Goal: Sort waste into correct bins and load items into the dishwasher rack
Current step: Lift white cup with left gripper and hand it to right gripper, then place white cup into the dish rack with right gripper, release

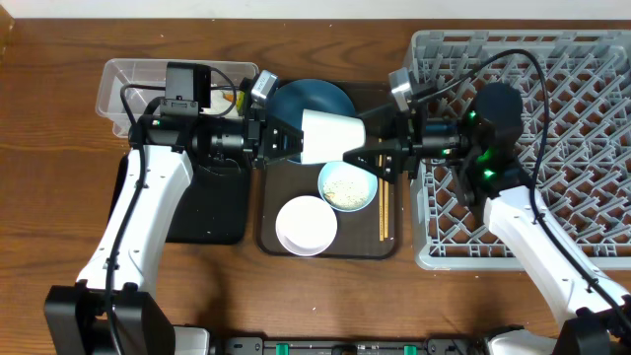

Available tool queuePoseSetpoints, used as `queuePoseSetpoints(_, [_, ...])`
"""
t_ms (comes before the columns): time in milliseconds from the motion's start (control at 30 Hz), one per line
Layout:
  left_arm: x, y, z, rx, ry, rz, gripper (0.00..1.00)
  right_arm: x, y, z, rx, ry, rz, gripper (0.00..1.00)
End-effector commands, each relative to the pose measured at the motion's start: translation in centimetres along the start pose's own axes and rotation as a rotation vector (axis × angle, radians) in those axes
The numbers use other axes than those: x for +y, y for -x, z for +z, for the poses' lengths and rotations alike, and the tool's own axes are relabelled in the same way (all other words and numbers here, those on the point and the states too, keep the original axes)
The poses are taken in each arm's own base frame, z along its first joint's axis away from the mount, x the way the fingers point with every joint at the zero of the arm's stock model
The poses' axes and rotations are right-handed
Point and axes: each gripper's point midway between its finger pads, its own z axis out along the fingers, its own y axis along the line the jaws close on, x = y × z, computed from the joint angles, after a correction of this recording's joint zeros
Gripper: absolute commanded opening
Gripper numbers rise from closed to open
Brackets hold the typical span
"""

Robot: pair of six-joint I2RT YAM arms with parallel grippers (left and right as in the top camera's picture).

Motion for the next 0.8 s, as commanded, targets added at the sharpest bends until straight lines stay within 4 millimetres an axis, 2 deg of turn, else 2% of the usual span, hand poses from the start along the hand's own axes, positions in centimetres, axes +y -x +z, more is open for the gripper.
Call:
queuePoseSetpoints(0, [-0.7, -0.1, 0.0, 0.013, -0.035, 0.029, 0.07, 0.8, -0.6, 1.1, 0.022, 0.043, 0.012, 0.74])
queuePoseSetpoints(67, [-0.7, -0.1, 0.0, 0.013, -0.035, 0.029, 0.07, 1.1, -0.5, 1.3, 0.021, 0.051, -0.005, 0.73])
queuePoseSetpoints(200, [-0.7, -0.1, 0.0, 0.013, -0.035, 0.029, 0.07, 1.1, -0.4, 1.3, 0.018, 0.052, -0.015, 0.57])
queuePoseSetpoints(333, [-0.5, 0.0, 0.0, 0.009, -0.022, 0.029, 0.17, 1.1, -0.4, 1.2, 0.017, 0.052, -0.019, 0.38])
queuePoseSetpoints(467, [-0.2, 0.1, 0.0, 0.002, -0.004, 0.028, 0.34, 0.7, 0.1, 0.5, 0.003, 0.032, -0.033, 0.37])
queuePoseSetpoints(600, [0.6, 0.4, 0.0, -0.015, 0.043, 0.029, 0.4, -0.9, 0.9, -1.6, -0.028, -0.033, -0.022, 0.33])
queuePoseSetpoints(700, [2.3, 1.0, -0.2, -0.051, 0.143, 0.028, 0.43, -2.9, 1.8, -4.6, -0.074, -0.124, 0.025, 0.25])
queuePoseSetpoints(733, [3.1, 1.3, -0.3, -0.066, 0.187, 0.028, 0.43, -3.7, 2.1, -5.8, -0.094, -0.162, 0.042, 0.26])
queuePoseSetpoints(767, [3.7, 1.6, -0.5, -0.08, 0.226, 0.028, 0.43, -4.3, 2.3, -6.8, -0.11, -0.195, 0.052, 0.3])
